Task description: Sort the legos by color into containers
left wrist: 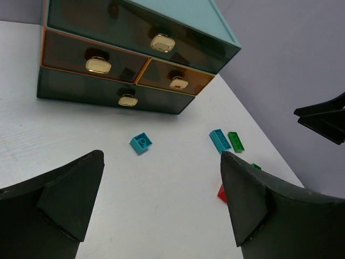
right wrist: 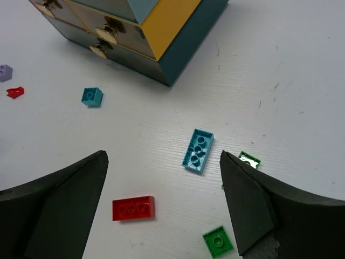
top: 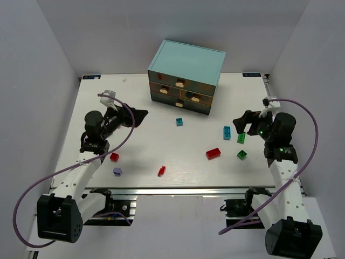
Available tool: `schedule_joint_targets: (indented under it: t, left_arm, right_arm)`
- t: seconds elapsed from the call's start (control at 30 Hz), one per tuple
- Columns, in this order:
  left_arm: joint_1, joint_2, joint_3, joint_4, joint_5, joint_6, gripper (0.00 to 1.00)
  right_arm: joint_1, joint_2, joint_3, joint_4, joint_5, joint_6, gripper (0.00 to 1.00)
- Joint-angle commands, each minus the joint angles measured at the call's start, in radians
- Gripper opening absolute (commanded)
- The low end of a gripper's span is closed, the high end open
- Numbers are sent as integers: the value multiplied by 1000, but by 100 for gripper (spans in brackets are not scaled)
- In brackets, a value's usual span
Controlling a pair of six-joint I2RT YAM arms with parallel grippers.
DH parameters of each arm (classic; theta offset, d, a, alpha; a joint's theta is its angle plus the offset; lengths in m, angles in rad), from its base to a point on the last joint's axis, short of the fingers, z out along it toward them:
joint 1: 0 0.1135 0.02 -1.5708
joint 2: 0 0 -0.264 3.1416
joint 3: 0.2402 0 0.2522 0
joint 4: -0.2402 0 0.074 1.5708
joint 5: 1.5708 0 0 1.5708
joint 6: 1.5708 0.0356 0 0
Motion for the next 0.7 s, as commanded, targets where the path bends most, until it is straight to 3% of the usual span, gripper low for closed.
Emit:
schedule_joint_targets:
  t: [0.0,0.13,0.23,0.27,0.37,0.43,0.47,0.5,0.53,0.63,0.67]
  left_arm:
    - [-5,10,0,75,65,-32,98]
    - [-14,38,-6,97,75,-41,90]
    - [-23,84,-8,130,94,-60,58]
    - [-35,120,-5,141,104,-70,38]
    - [-81,183,49,130,144,-78,27]
    - [-103,236,102,91,130,-73,32]
    - [-123,251,118,63,119,-73,40]
    - [-132,277,131,57,99,-70,54]
    - [-143,291,142,52,69,-81,60]
    - [-183,353,178,89,30,-136,70]
    - [-183,374,194,103,-15,-156,71]
  right_arm:
    - [2,-45,2,15,-93,-51,89]
    - [-3,-100,-65,61,-178,-166,89]
    - [0,-65,-45,24,-151,-246,89]
    - [3,-33,-33,-9,-131,-258,89]
    - [6,18,0,-80,-178,-327,89]
    - [6,18,0,-100,-236,-383,89]
    - [8,7,-9,-103,-264,-407,89]
    - [9,-1,-11,-103,-288,-427,89]
    - [12,-16,-11,-111,-308,-450,89]
    - [18,-54,-20,-84,-329,-432,89]
    - [21,-60,-29,-64,-321,-411,85]
